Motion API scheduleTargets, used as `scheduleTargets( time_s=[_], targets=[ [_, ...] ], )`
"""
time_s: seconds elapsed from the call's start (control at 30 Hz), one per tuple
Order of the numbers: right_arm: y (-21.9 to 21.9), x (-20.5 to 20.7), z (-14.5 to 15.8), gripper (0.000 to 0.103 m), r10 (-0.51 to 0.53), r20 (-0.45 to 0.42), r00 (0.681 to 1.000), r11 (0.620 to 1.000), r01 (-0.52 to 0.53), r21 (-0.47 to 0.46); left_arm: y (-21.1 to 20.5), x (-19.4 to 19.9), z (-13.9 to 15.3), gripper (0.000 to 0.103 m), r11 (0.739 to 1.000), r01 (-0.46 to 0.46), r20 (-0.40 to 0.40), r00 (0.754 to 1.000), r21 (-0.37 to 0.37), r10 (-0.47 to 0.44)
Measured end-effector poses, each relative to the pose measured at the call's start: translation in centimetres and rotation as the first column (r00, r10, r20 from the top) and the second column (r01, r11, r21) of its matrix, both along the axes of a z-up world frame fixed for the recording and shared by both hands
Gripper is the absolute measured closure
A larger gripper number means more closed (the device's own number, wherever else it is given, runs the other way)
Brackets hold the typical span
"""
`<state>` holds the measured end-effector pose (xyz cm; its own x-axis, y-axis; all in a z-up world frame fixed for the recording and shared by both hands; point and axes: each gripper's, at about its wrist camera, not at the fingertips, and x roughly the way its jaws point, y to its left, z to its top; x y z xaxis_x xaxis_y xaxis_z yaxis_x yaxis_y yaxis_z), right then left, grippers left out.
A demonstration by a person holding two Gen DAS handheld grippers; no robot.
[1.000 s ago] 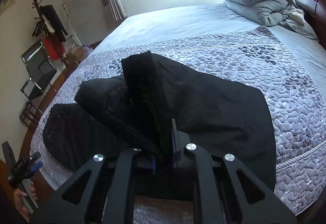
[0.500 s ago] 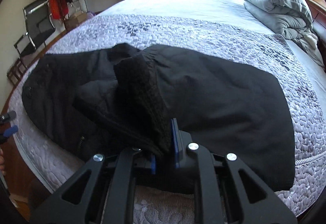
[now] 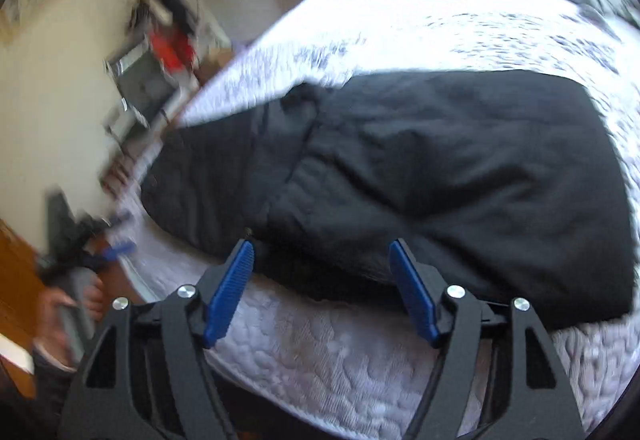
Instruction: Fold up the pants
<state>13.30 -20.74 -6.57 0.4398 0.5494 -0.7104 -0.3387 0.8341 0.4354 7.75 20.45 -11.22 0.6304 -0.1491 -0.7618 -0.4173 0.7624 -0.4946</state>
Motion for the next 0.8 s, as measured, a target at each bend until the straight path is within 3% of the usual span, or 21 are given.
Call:
scheduleTargets(
  time_s=[0.13,0.27,0.37,0.5,0.67,0.8],
  targets=[
    [-5.8,0.2,1.3,0.031,-0.182,0.001,0.983,0.98,0.181,0.078,-0.1,0.5,0.3,0.004,1.0,0.003,0.007,1.0,0.001,-0.003],
    [-7.6,1.4,0.2,0.033,-0.269,-0.011,0.963,0.961,0.268,-0.065,-0.7,1.0,0.4,0.004,1.0,0.017,0.009,1.0,-0.003,-0.017],
    [-7.4,2.1,-2.1,0.034,-0.258,-0.06,0.964,0.958,0.247,-0.143,-1.5,1.1,0.5,0.004,0.999,0.036,0.005,0.999,0.01,-0.036],
    [-6.2,1.7,-3.5,0.034,-0.237,-0.036,0.971,0.949,0.223,-0.222,-1.6,1.3,0.7,0.004,0.999,0.039,0.002,0.999,0.011,-0.039],
    [-7.8,0.4,-1.5,0.034,-0.25,0.001,0.968,0.964,0.249,-0.099,-0.9,1.6,0.7,0.004,1.0,0.017,-0.006,1.0,0.026,-0.016],
    [-9.6,0.1,0.7,0.032,-0.283,0.035,0.958,0.957,0.285,-0.052,0.5,2.2,0.5,0.004,1.0,-0.012,-0.001,1.0,0.009,0.013]
  ],
)
